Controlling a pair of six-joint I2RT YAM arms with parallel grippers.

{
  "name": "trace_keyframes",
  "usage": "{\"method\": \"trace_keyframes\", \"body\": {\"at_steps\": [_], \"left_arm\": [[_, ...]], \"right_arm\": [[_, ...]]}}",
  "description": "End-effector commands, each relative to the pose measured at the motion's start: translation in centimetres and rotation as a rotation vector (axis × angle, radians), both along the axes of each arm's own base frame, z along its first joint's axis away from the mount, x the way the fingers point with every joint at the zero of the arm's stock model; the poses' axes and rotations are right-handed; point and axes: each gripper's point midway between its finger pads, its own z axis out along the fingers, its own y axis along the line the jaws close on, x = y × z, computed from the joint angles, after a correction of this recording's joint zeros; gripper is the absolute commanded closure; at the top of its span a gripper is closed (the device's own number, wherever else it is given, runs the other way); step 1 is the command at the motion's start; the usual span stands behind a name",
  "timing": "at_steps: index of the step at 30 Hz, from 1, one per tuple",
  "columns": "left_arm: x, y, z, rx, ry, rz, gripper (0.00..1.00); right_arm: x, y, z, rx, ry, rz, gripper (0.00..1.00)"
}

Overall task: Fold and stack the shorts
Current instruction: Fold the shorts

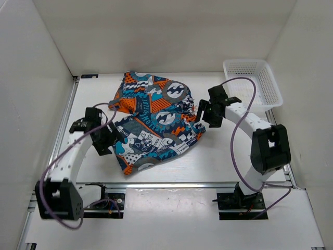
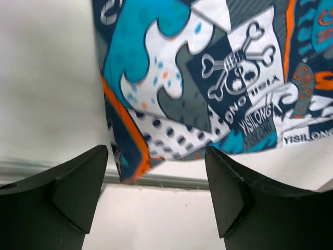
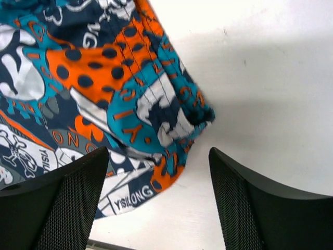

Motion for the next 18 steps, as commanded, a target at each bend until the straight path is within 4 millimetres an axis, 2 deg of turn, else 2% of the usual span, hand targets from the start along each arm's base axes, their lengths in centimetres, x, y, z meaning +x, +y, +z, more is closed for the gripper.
{"method": "trace_keyframes", "body": {"at_steps": [1,2,5,6,10,12,15,16,18], "left_arm": [[-3.3,-0.6,0.9,-0.025,-0.015,0.114,0.14],[-3.9,-1.0,0.9,-0.053,-0.020,0.133,0.14],[-6.6,-2.7,0.0,-0.151,-0.001,0.157,0.14],[-7.7,-3.1,-1.1,-0.165,0.038,0.168,0.14],[-9.8,-4.0,-3.4,-0.190,0.115,0.143,0.14],[-9.9,-4.1,-4.1,-0.190,0.129,0.146,0.14],[-9.1,-4.1,-5.7,-0.181,0.142,0.159,0.15],[-8.2,-4.0,-5.9,-0.171,0.125,0.172,0.15],[-8.0,-3.2,-7.4,-0.109,0.171,0.193,0.19]], "right_arm": [[-0.9,-0.8,1.9,-0.010,-0.067,-0.004,0.18],[-1.3,-0.9,1.9,-0.010,-0.066,-0.004,0.15],[-2.4,-1.5,1.9,-0.018,-0.068,-0.008,0.15],[-2.6,-1.5,1.6,-0.021,-0.060,-0.008,0.13],[-3.5,-1.6,1.3,-0.012,-0.048,-0.001,0.13],[-3.8,-1.5,1.0,-0.003,-0.034,-0.004,0.13],[-4.1,-1.1,0.6,0.020,-0.024,-0.001,0.13],[-4.3,-0.9,0.1,0.032,-0.011,0.008,0.13],[-4.5,-0.5,-0.3,0.051,0.007,0.009,0.13]]}}
